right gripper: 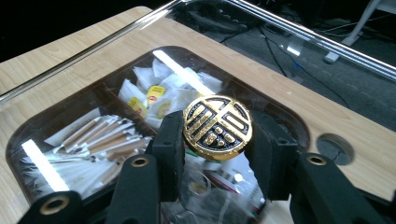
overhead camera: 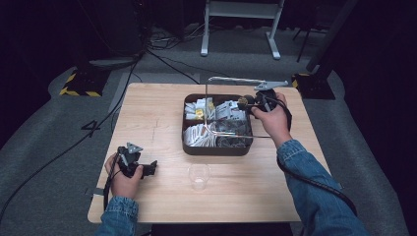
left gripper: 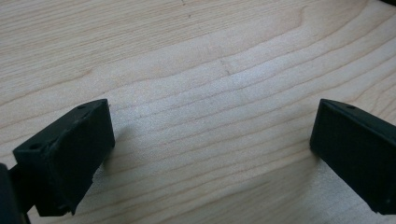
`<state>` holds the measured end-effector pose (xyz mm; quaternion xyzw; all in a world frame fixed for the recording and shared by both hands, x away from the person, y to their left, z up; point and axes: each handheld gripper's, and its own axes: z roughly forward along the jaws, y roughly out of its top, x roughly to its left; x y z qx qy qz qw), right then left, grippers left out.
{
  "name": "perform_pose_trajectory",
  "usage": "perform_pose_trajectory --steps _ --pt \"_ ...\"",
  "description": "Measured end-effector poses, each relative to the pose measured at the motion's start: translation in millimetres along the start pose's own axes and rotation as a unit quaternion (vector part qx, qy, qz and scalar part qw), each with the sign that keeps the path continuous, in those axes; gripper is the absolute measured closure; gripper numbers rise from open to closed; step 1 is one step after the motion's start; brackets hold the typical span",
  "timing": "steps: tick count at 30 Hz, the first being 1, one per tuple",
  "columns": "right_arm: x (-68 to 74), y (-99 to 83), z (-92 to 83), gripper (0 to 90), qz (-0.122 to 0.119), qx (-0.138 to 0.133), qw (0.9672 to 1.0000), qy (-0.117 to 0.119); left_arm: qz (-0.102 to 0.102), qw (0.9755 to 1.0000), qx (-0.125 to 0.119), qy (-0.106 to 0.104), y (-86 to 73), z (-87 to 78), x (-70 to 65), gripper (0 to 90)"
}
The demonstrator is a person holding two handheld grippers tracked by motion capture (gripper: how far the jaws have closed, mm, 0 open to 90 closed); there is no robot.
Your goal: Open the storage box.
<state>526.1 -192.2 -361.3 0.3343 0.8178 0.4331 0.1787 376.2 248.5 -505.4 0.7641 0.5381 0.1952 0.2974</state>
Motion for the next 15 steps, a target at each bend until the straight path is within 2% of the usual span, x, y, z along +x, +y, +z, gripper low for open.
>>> perform_pose_trajectory --steps 15 --pt "-37.2 -21.8 -40.8 58.4 0.019 0.0 0.9995 -0.027 0.0 1.0 0.001 0.001 0.1 -0.1 0.1 0.2"
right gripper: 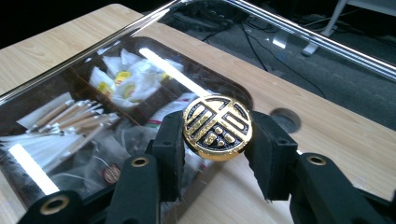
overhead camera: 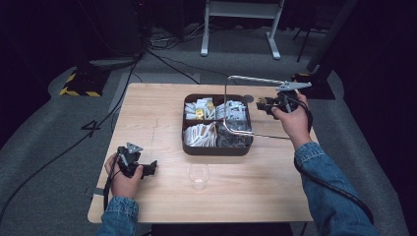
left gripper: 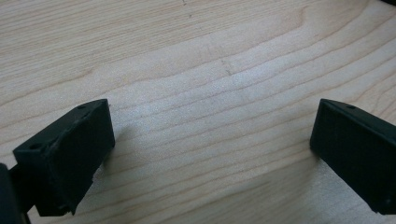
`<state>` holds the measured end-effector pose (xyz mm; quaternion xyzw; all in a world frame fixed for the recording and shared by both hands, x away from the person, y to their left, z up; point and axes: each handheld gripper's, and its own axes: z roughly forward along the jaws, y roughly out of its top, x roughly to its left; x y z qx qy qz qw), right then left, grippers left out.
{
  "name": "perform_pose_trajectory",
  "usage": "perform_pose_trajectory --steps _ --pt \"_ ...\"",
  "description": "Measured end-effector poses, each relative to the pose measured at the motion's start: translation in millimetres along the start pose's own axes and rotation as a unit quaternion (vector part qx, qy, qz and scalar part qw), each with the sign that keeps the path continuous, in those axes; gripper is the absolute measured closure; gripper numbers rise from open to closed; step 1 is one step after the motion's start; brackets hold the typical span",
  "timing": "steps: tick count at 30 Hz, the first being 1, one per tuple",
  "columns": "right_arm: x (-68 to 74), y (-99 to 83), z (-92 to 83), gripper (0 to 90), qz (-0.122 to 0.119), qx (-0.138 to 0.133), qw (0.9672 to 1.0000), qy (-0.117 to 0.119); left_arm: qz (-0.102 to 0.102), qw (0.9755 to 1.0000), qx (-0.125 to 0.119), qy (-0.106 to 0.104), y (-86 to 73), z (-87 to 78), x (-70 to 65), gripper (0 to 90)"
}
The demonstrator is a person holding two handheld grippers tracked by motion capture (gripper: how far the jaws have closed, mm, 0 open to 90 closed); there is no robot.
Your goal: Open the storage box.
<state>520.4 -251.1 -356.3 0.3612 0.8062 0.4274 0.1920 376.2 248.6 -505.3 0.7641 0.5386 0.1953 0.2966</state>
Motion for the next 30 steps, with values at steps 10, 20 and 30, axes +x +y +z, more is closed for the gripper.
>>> perform_pose_trajectory --steps 10,20,30 --pt "-27.3 -17.6 -19.4 58.5 0.006 0.01 0.9996 -0.024 0.0 1.0 0.0 0.0 0.0 0.0 0.0 0.2" --pt "-53.9 -38.1 -28.8 58.5 0.027 0.016 0.9983 -0.048 0.0 1.0 0.0 0.0 0.0 0.0 0.0 0.2" --pt "-74.8 -59.2 -27.4 58.5 0.034 0.027 0.9974 -0.058 0.001 1.0 0.0 -0.001 0.0 0.2 0.1 0.2"
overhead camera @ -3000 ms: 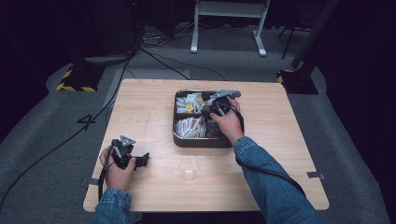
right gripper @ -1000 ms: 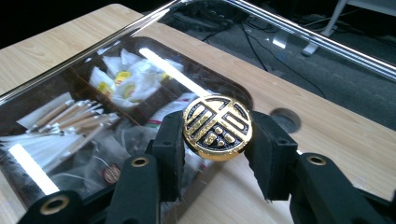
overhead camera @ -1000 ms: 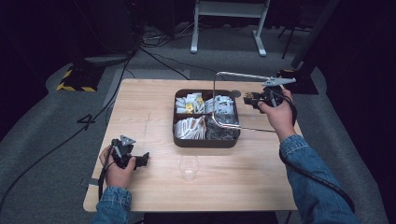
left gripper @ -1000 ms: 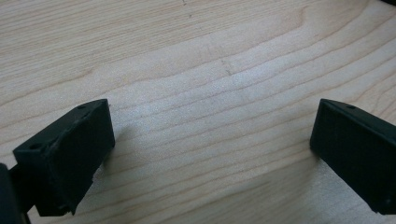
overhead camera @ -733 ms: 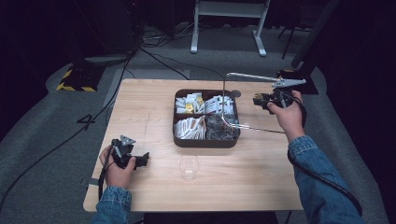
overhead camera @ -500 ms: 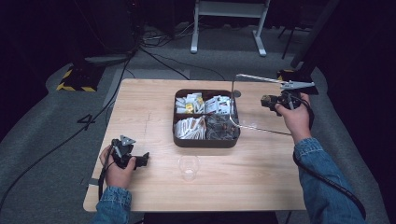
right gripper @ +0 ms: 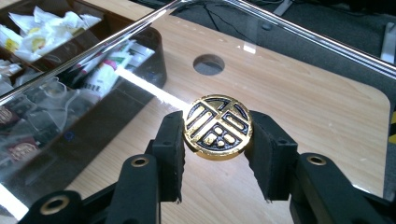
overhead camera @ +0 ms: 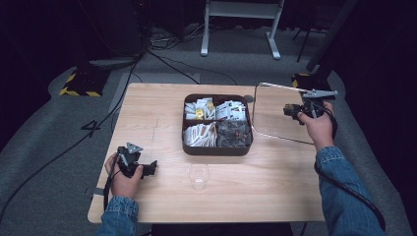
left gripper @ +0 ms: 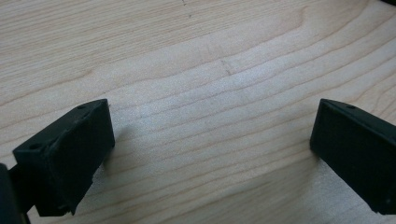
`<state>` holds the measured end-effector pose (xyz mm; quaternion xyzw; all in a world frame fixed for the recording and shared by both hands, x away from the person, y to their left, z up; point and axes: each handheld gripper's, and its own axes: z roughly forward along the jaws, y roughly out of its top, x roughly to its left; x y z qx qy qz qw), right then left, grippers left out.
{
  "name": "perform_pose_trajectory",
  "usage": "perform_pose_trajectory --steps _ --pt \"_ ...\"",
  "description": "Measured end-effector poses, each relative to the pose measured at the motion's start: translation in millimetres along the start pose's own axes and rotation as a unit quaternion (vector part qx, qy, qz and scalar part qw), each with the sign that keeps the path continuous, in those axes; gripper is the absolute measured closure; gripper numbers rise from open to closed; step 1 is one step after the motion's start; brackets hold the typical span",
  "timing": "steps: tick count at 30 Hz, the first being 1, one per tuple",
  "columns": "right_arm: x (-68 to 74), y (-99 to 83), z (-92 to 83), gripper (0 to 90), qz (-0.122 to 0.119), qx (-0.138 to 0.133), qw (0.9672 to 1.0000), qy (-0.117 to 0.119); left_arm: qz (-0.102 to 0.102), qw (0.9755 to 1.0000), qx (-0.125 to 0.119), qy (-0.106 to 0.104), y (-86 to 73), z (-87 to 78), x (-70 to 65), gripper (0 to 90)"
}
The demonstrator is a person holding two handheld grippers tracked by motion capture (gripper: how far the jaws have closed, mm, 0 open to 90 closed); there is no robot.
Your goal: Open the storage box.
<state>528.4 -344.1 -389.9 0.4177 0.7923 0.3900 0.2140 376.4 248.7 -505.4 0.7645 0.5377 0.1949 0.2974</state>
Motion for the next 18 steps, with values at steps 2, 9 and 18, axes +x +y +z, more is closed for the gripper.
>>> perform_pose_trajectory --steps 2,9,18 --pt "-3.5 -4.6 0.5 58.5 0.005 0.002 1.0 -0.001 0.0 1.0 0.0 0.0 0.0 0.0 0.0 0.2" --pt "-14.4 -26.6 8.6 58.5 0.016 0.018 0.9996 -0.012 0.0 1.0 0.0 0.0 0.0 0.0 0.0 0.2" --pt "-15.6 -46.6 23.6 58.5 0.02 0.031 0.9993 -0.007 0.0 1.0 0.0 0.0 0.0 0.0 0.0 0.2"
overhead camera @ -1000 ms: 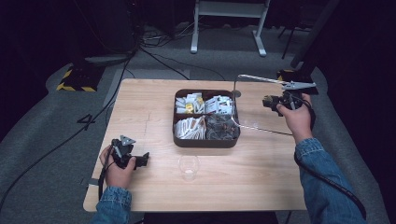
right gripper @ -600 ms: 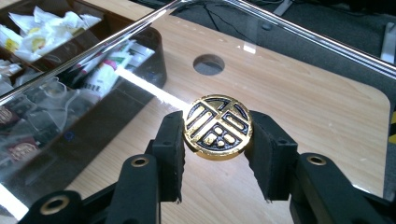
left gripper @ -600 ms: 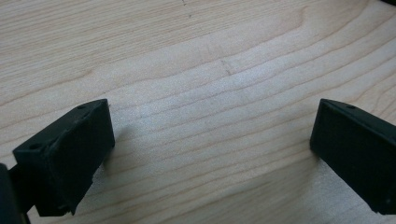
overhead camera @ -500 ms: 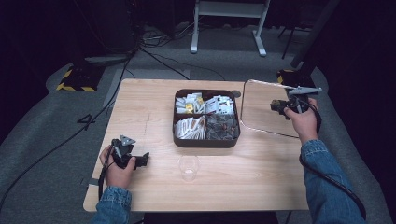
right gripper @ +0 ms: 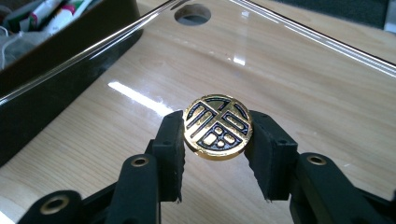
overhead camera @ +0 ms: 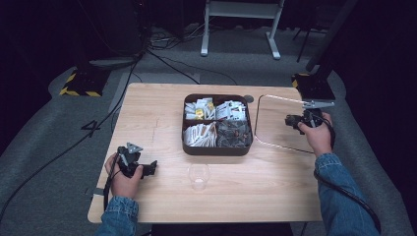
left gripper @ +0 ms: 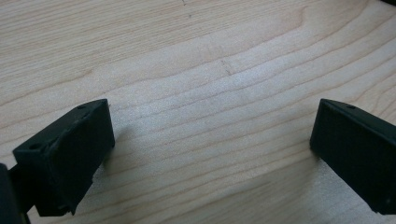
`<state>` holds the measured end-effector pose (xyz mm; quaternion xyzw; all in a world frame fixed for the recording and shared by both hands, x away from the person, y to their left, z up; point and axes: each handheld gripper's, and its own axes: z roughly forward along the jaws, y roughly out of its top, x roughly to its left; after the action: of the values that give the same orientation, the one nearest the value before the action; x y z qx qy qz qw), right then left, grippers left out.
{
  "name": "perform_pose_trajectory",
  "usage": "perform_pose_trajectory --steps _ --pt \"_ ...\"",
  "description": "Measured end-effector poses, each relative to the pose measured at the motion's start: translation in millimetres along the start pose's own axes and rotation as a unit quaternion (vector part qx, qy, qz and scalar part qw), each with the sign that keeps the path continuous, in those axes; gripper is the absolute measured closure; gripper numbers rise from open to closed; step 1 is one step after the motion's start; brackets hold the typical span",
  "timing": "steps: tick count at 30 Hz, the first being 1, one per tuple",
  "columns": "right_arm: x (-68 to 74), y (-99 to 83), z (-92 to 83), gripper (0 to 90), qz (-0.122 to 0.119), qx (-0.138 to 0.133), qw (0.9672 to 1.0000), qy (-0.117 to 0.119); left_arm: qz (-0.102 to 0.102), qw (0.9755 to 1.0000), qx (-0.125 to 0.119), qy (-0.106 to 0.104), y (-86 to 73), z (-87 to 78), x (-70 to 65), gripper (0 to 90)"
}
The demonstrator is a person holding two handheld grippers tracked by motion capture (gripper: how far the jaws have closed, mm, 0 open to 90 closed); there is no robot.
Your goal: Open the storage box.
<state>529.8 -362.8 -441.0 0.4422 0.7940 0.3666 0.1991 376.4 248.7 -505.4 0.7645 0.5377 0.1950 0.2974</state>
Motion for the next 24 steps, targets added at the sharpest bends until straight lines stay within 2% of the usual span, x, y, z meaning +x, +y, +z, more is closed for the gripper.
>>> perform_pose_trajectory --steps 14,24 --pt "2.3 -20.5 18.4 58.5 -0.001 0.018 0.9998 0.005 0.0 1.0 0.0 0.0 0.0 0.0 0.0 0.2" --pt "2.5 -33.9 26.0 58.4 0.009 0.027 0.9996 0.008 0.0 1.0 0.0 0.0 0.0 0.0 0.0 0.2"
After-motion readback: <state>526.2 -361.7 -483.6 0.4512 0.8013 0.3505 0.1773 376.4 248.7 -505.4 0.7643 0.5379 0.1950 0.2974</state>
